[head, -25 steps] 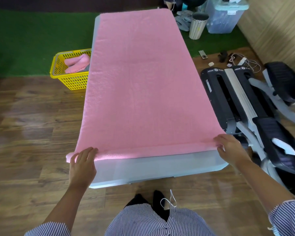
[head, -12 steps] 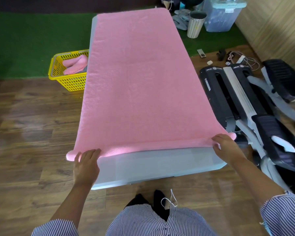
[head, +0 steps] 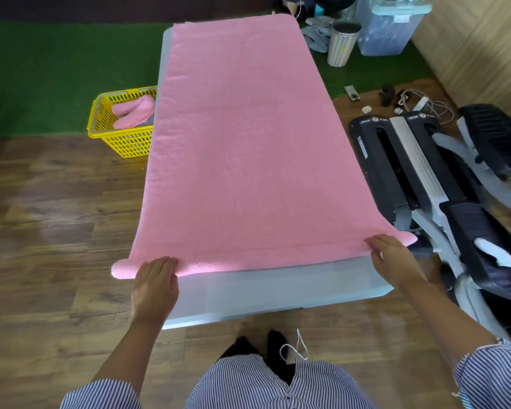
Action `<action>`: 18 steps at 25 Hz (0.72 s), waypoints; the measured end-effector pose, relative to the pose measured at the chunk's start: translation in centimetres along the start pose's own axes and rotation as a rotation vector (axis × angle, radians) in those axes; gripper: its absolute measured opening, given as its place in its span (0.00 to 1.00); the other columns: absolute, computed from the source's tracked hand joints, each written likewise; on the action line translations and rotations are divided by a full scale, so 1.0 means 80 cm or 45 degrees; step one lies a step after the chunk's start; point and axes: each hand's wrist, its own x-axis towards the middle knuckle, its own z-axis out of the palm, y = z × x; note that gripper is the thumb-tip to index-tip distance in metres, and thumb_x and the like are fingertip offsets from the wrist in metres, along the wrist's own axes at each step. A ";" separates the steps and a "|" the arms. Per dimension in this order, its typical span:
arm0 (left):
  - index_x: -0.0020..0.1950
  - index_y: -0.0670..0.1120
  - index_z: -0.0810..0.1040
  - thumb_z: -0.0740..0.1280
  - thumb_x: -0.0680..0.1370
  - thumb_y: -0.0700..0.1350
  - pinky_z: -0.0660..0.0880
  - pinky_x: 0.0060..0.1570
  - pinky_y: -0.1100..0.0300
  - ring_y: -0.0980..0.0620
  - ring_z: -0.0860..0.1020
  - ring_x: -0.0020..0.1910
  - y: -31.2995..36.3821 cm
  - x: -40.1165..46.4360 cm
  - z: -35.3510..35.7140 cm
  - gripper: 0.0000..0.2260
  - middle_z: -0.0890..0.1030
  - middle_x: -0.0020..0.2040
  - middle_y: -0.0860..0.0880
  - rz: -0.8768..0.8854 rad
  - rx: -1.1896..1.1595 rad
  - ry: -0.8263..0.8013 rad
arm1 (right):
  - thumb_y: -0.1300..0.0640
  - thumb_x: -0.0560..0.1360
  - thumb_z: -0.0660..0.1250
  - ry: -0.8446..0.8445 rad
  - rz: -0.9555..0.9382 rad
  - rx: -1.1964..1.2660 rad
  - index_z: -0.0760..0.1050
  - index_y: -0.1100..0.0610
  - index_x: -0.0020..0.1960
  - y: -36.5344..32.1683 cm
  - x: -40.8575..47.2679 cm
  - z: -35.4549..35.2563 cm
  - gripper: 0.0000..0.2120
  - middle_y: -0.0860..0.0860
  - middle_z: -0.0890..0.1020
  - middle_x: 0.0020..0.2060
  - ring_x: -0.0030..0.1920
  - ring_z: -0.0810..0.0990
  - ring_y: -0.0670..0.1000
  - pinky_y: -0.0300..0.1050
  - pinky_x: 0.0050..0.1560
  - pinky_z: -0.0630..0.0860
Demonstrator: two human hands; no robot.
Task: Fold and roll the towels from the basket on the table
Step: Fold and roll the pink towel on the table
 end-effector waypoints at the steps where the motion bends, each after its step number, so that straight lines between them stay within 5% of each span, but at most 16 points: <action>1: 0.49 0.41 0.81 0.58 0.73 0.43 0.71 0.58 0.45 0.43 0.79 0.48 0.000 -0.001 0.001 0.15 0.82 0.48 0.44 -0.005 -0.033 0.008 | 0.69 0.71 0.64 -0.015 0.025 0.032 0.79 0.65 0.55 0.000 -0.001 0.001 0.13 0.58 0.81 0.53 0.55 0.77 0.59 0.54 0.59 0.73; 4: 0.51 0.42 0.81 0.59 0.71 0.46 0.68 0.61 0.45 0.44 0.77 0.51 -0.005 -0.004 0.004 0.15 0.82 0.50 0.45 0.004 -0.063 -0.024 | 0.67 0.70 0.67 -0.116 0.078 0.098 0.78 0.63 0.56 -0.001 0.004 -0.003 0.15 0.55 0.80 0.55 0.57 0.76 0.57 0.51 0.62 0.71; 7: 0.54 0.40 0.81 0.60 0.72 0.37 0.70 0.59 0.42 0.40 0.79 0.49 -0.009 -0.006 0.006 0.14 0.82 0.50 0.43 0.010 0.014 -0.062 | 0.68 0.70 0.66 -0.166 0.057 0.087 0.77 0.63 0.57 0.001 0.005 -0.006 0.15 0.56 0.79 0.55 0.57 0.75 0.58 0.50 0.62 0.69; 12: 0.54 0.43 0.77 0.57 0.65 0.33 0.68 0.52 0.48 0.43 0.81 0.44 -0.024 -0.015 -0.006 0.20 0.82 0.46 0.46 0.132 0.131 -0.140 | 0.66 0.72 0.65 -0.199 0.012 -0.009 0.79 0.64 0.53 0.003 0.006 -0.010 0.11 0.58 0.82 0.47 0.48 0.78 0.58 0.49 0.55 0.73; 18: 0.56 0.41 0.78 0.59 0.75 0.40 0.69 0.58 0.45 0.42 0.79 0.51 -0.018 0.002 -0.009 0.13 0.81 0.53 0.43 0.038 0.067 -0.086 | 0.67 0.69 0.67 -0.079 -0.084 -0.023 0.78 0.61 0.53 0.006 0.017 -0.010 0.13 0.55 0.78 0.50 0.51 0.76 0.56 0.54 0.57 0.75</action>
